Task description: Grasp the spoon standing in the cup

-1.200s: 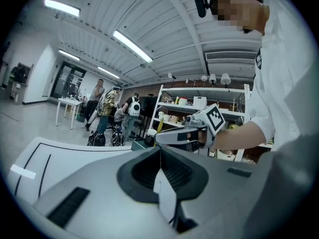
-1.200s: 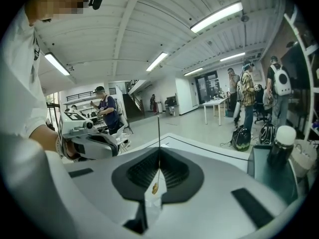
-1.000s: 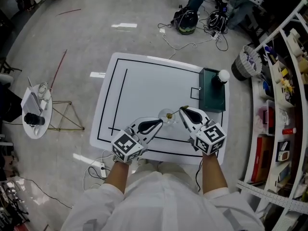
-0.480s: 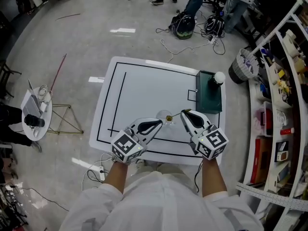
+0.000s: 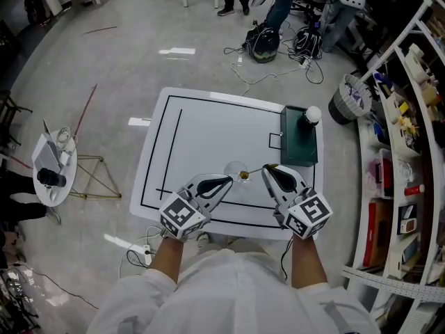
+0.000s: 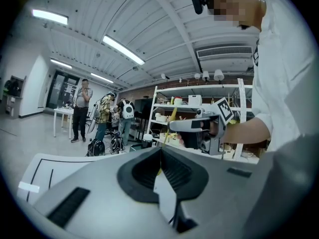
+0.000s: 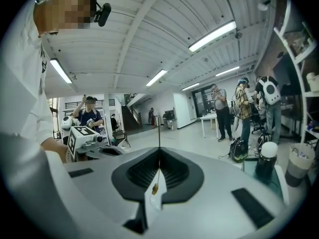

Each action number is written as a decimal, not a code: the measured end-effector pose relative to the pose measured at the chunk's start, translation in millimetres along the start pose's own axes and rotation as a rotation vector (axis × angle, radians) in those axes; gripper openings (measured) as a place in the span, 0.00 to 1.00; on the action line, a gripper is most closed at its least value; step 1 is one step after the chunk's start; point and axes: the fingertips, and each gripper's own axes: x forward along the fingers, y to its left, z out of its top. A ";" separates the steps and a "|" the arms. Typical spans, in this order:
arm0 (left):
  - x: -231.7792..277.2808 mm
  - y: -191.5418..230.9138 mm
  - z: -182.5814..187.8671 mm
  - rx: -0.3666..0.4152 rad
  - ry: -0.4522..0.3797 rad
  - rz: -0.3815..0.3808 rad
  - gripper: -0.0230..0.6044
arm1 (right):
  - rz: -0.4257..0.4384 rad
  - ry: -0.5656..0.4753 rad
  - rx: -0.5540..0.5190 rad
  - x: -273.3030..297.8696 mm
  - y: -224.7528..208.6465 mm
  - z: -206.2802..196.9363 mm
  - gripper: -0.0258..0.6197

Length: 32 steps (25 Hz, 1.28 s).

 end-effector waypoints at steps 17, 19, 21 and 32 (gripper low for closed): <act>-2.9 -11.3 14.7 0.046 -0.015 -0.015 0.04 | -0.013 -0.045 -0.011 -27.2 5.5 11.6 0.05; -3.1 -13.1 16.5 0.052 -0.014 -0.017 0.04 | -0.011 -0.048 -0.015 -30.1 6.1 12.0 0.05; -3.4 -13.3 16.6 0.056 -0.014 -0.019 0.04 | -0.011 -0.050 -0.015 -31.3 6.5 10.0 0.05; -6.5 -16.7 19.3 0.061 -0.013 -0.022 0.04 | -0.001 -0.051 -0.025 -32.2 14.4 11.1 0.05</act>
